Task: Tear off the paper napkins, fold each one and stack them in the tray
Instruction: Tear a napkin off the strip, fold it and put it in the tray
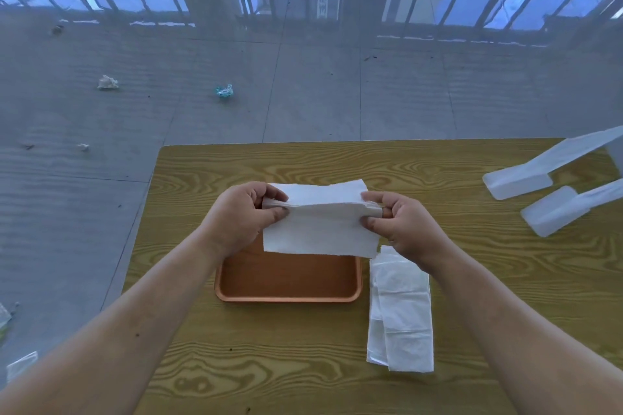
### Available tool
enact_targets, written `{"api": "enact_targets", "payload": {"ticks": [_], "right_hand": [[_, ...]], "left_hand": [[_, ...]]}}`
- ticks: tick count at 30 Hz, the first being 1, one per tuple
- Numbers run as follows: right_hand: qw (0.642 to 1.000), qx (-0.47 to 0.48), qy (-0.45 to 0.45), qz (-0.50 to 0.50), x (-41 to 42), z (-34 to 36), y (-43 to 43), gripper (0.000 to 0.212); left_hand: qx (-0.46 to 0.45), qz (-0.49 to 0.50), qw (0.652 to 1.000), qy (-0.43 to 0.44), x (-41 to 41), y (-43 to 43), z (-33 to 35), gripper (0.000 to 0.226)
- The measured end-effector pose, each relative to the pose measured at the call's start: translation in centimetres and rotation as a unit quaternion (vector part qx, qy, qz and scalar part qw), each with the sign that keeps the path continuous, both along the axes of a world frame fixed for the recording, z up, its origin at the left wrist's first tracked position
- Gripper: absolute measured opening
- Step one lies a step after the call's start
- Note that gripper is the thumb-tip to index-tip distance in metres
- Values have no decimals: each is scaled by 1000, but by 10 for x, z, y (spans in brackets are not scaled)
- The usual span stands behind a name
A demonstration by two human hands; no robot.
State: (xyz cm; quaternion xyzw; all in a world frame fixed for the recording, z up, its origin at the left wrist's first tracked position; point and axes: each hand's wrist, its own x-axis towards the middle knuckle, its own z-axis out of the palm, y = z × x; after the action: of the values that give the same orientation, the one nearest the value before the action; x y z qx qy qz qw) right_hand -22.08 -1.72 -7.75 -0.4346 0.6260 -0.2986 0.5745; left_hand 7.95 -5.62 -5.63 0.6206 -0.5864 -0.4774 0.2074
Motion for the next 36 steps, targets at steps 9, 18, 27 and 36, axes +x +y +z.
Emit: {"api": "enact_targets", "payload": {"ticks": [9,18,27,36], "right_hand": [[964,-94,226,99,15,7,-1,6],[975,6,106,195,48,19,-3,34],[983,79,-45,160,70,19,-10,17],[951,142,-275,-13,81,8,-4,65]], "left_hand": [[-113,-43,987,-103,12,-9,5,8],[-58,-100,993,-34,-9,-9,36,9],[-105,-1,988,-110,4,-16,29,17],[-69,-68,992,-87,12,27,-2,80]]}}
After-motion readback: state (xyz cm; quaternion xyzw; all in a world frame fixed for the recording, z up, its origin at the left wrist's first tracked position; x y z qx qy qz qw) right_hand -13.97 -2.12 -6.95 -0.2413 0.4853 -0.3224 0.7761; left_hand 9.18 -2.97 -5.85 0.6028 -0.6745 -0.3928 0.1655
